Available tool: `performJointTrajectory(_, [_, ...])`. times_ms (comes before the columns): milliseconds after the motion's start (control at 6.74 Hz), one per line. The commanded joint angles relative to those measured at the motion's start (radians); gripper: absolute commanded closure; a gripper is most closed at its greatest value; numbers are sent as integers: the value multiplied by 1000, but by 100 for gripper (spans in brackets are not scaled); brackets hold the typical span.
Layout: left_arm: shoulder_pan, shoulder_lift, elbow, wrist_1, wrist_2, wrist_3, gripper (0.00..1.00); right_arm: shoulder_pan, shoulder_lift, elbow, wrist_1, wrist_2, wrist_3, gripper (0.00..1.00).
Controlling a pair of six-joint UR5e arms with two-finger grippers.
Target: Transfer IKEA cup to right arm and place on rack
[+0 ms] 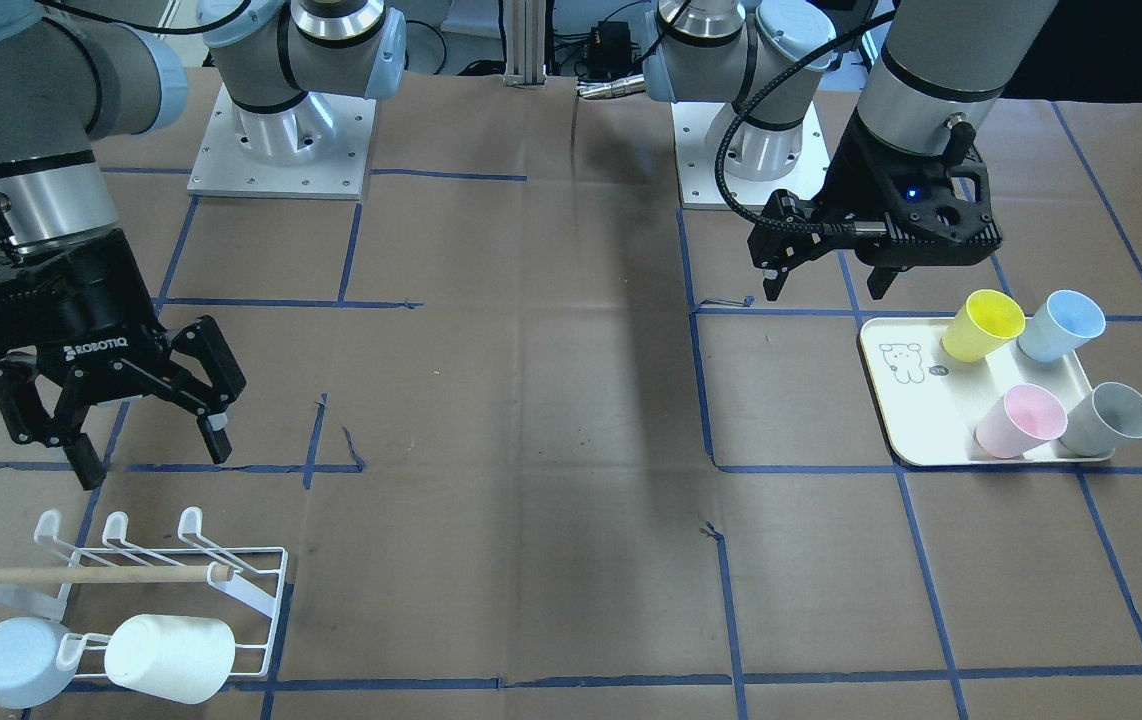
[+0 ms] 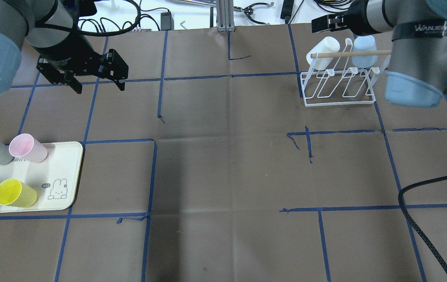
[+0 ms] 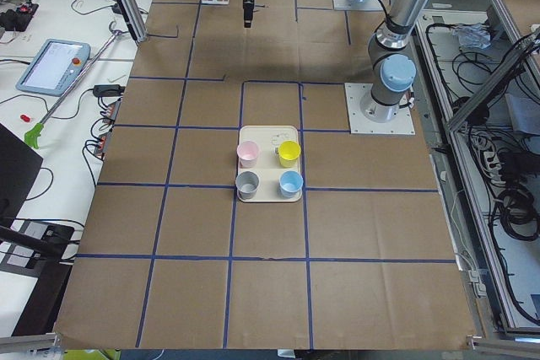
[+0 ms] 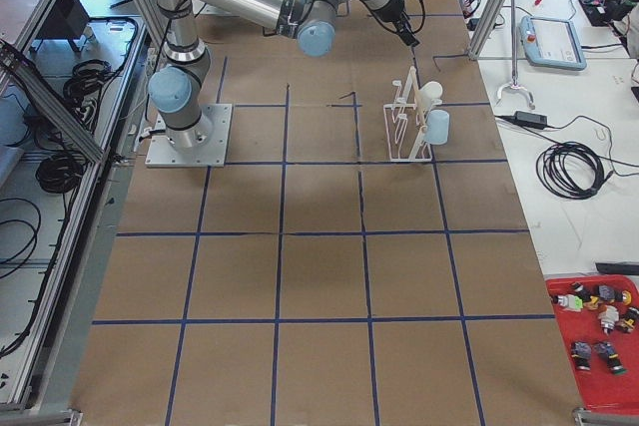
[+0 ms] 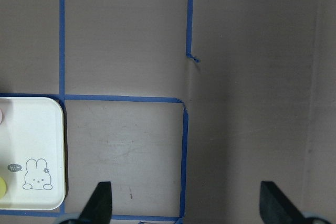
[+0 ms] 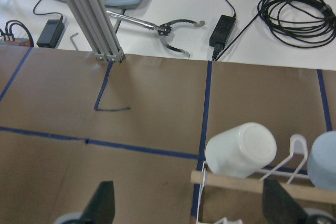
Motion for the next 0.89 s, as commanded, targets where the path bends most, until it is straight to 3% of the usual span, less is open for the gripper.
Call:
performJointTrajectory(0, [0,-3,0,-1,0,0,1,10,-87,-2,329,-8,8,0])
performJointTrajectory(297, [0,-12,0,1,0,2,1,53,-105,-78,633,-132,18,0])
performJointTrajectory(445, [0,-16,0,1,0,2,1,106,-102,-131,732,-190,132,0])
performJointTrajectory(741, [0,-19,-1,-1,1,2,1,157,-108,-138,742,-258,233,0])
